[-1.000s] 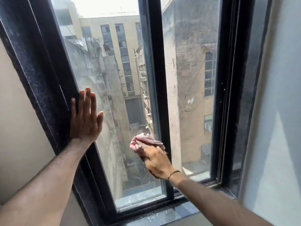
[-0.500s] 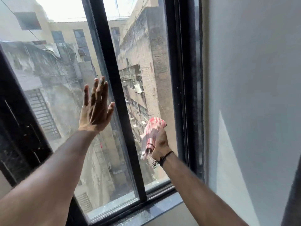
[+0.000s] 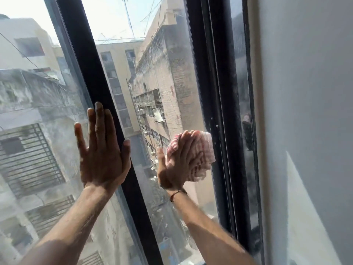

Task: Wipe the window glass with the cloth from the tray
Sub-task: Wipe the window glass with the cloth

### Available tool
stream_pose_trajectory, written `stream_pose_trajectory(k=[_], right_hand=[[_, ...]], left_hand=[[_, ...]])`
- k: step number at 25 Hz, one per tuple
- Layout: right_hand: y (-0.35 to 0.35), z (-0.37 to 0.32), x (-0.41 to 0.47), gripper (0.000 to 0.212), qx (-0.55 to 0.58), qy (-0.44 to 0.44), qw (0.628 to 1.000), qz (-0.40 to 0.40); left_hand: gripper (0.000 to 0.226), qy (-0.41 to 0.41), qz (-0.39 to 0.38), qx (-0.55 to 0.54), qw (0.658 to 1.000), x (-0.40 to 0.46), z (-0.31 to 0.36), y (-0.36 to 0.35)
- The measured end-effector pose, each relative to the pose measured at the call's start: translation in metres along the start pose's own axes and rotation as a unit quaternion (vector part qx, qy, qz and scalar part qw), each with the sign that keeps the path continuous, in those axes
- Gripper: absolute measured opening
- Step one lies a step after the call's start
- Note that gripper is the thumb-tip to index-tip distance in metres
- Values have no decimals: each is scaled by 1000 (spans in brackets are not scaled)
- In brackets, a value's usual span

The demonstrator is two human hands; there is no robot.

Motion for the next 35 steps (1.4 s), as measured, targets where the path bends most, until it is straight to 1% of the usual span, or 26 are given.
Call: stream_pose_trajectory(k=[2,4,5,6,7,8,10,11,12,13,15,16,17,18,20,22,23,24,26,27,28,31,32,33,34,35], right_hand=[[-10,1,4,91,-101,178,978,-38],[-5,18,-9,88,-119,347,921,-127],[5,33,-15,85,-106,399,891,-191],[16,51,-11,82,-110,432,867,-223],[26,64,0,82,-125,436,866,-210],[30,66,18,82,-141,406,889,-159],[25,43,57,76,-153,283,947,-11],[16,19,62,75,-135,245,960,16],[5,-2,54,76,-114,262,958,0],[-4,-12,34,76,-100,309,944,-56],[-2,8,-15,80,-85,412,885,-197],[10,30,-26,82,-96,436,861,-243],[22,50,-26,84,-112,443,855,-246],[30,59,-17,86,-128,426,869,-217],[26,45,13,93,-139,330,925,-128],[9,6,21,94,-111,262,955,-86],[1,-7,12,92,-89,280,950,-107],[-4,-6,-2,89,-74,329,930,-145],[10,25,-18,84,-89,429,867,-236],[23,44,-15,84,-106,450,850,-252],[31,54,-4,86,-125,449,854,-232],[22,20,43,93,-130,323,929,-125],[13,0,49,93,-117,298,942,-104],[5,-16,45,91,-108,310,940,-95],[0,-20,34,86,-97,353,924,-107],[-2,-13,17,80,-85,401,900,-148]], left_hand=[[76,-5,2,16,1000,1,0,-5],[76,-6,5,15,1000,2,0,-6],[77,-4,7,11,1000,2,1,-6],[77,-2,7,13,1000,1,1,-6],[78,-1,6,18,1000,0,0,-6],[78,-2,9,24,1000,-1,0,-6],[78,-1,13,29,999,2,1,-6],[79,-1,15,27,1000,3,3,-5],[79,-1,15,26,1000,4,3,-6],[78,0,14,26,1000,3,2,-6],[78,0,9,29,1000,3,1,-6],[78,0,8,26,1000,3,0,-5],[77,-2,8,20,1000,2,1,-4],[77,-3,10,13,1000,1,1,-3],[78,3,17,10,1000,1,2,-3],[79,4,24,15,1000,2,3,-6],[79,3,25,15,1000,2,3,-7],[79,2,24,15,1000,2,2,-8],[80,1,20,17,1000,2,1,-7],[80,2,17,15,1000,1,2,-7],[80,2,12,11,1000,0,1,-6],[80,3,4,18,1000,-1,4,-8],[80,1,3,26,1000,-1,5,-9],[80,-2,2,32,999,-1,6,-11],[80,-3,2,38,999,0,6,-12],[80,-1,2,44,999,0,6,-13]])
Point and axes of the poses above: each hand's wrist, its own x-axis towards the middle knuckle, its own y-axis out of the back of the hand, z = x × y, the point moved 4 cm from there along x, towards the middle knuckle, and after that the axes turned 13 degrees about x, right-handed, at the moved point
